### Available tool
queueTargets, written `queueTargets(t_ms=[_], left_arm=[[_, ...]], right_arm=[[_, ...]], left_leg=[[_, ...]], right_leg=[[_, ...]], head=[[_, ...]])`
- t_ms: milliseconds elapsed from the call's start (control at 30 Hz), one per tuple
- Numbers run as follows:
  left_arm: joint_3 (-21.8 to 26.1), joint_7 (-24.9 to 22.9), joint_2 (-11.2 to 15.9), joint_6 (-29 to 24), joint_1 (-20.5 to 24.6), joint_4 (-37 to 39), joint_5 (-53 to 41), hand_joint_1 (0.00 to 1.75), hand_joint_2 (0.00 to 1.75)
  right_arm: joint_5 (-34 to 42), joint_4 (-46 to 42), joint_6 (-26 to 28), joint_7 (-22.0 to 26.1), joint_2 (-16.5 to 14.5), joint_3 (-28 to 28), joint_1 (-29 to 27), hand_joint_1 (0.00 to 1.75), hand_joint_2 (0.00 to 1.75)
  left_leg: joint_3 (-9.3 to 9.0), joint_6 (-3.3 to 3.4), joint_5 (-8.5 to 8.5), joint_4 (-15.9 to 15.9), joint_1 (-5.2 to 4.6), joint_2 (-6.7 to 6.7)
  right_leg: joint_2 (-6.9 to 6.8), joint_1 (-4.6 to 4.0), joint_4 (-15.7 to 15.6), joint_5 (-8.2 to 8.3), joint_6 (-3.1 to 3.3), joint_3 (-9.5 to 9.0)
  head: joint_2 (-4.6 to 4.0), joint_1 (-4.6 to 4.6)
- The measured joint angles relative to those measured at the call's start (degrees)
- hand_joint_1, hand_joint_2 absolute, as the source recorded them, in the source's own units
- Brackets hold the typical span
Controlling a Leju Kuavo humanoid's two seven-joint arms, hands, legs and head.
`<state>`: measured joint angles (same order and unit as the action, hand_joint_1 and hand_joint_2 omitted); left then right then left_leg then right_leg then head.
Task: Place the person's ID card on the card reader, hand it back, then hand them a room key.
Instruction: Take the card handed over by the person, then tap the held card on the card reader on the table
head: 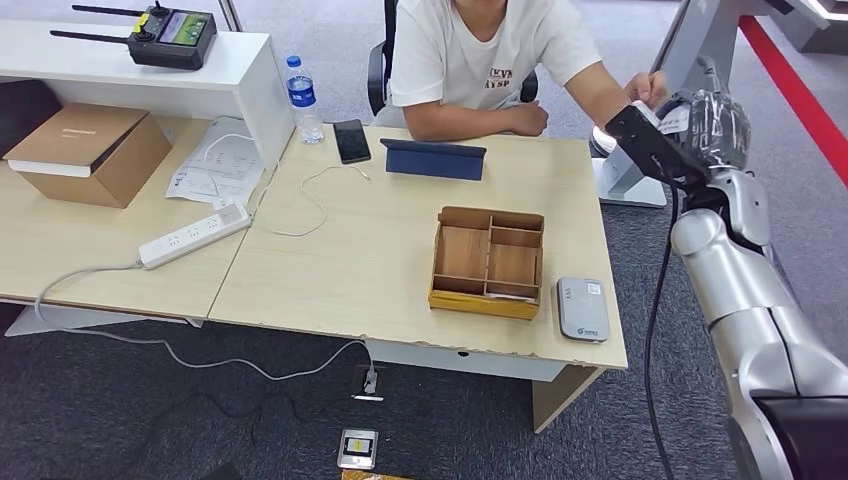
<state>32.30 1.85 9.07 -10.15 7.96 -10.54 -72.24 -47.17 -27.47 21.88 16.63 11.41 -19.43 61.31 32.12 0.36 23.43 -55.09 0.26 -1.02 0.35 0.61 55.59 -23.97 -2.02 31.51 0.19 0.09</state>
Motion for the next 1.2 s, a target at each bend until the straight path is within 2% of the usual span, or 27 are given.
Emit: queueTargets(t_ms=[233,467,633,1067,1200], left_arm=[[0.0,-0.36,0.0,0.2,0.0,0.03,0.23,0.0,0.0],[0.0,-1.91,-0.04,0.03,-0.07,0.04,1.22,0.0,0.0],[0.0,-2.15,-0.04,-0.04,-0.12,0.05,1.34,0.0,0.0],[0.0,-2.29,-0.07,-0.09,-0.11,0.05,1.55,0.0,0.0],[0.0,-3.08,-0.2,-0.2,-0.21,0.06,1.88,0.0,0.0]], right_arm=[[1.08,0.34,-0.93,0.54,-0.15,0.0,-0.39,1.75,1.75],[4.84,-0.28,-5.75,0.32,0.75,0.0,-3.63,1.75,1.75],[5.32,-0.89,-6.14,0.35,1.61,-0.01,-5.6,1.75,1.75],[5.73,-1.75,-7.09,-0.2,2.53,-0.04,-6.33,1.75,1.75],[7.82,-2.29,-7.8,-0.89,4.1,-0.11,-9.36,1.75,1.75]], left_leg=[[-0.01,0.0,0.0,0.0,0.0,0.0],[-0.01,0.0,0.0,-0.01,0.0,0.01],[-0.01,0.0,0.01,-0.01,-0.01,0.01],[-0.03,0.0,0.0,-0.02,0.0,0.03],[-0.02,0.02,0.02,-0.03,0.02,-0.01]], right_leg=[[0.0,0.0,0.0,0.0,0.0,0.0],[0.0,0.0,-0.03,0.0,0.0,0.0],[0.05,0.01,-0.03,0.0,0.0,0.02],[0.05,0.0,-0.04,0.0,0.0,0.03],[0.0,0.0,-0.08,-0.01,-0.01,-0.02]], head=[[-0.02,0.0],[-0.01,0.01],[-0.01,0.0],[-0.02,-0.01],[-0.01,0.01]])
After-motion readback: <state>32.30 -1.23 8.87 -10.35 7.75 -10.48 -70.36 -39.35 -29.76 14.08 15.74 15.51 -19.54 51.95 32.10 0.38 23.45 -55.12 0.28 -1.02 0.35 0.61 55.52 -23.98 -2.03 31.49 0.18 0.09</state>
